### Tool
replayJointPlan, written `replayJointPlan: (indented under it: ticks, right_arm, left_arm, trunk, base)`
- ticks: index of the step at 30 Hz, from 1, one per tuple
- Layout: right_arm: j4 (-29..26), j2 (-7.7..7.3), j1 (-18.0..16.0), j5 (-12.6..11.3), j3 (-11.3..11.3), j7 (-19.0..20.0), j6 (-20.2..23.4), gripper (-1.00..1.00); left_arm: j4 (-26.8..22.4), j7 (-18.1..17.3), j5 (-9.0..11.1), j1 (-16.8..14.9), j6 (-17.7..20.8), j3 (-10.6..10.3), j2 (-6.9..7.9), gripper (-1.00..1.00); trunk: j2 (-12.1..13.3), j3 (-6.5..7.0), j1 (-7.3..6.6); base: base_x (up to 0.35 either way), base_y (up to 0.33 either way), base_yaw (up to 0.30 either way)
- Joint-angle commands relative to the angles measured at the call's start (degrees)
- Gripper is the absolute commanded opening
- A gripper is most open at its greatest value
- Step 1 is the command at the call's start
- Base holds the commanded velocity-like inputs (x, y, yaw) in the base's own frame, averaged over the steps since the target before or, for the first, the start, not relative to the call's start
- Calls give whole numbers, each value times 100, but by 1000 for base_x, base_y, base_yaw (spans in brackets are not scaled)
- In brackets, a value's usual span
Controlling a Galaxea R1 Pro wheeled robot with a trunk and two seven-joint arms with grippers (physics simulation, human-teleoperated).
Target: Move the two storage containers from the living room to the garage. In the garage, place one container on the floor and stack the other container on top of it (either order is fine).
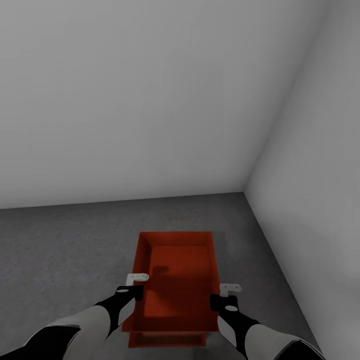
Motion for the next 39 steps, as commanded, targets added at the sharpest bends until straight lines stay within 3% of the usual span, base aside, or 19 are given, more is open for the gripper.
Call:
replayJointPlan:
  ticks: [1,39]
  right_arm:
    - [76,-70,-2,-77,258,-22,-40,-100]
    - [76,-70,-1,-77,258,-22,-40,-100]
  left_arm:
    - [-5,216,-1,-6,8,33,17,-100]
    - [-5,207,-5,-5,12,32,21,-100]
  trunk:
    - [-3,-3,0]
    - [-3,-3,0]
  base:
    - [0,0,0]
    - [0,32,0]
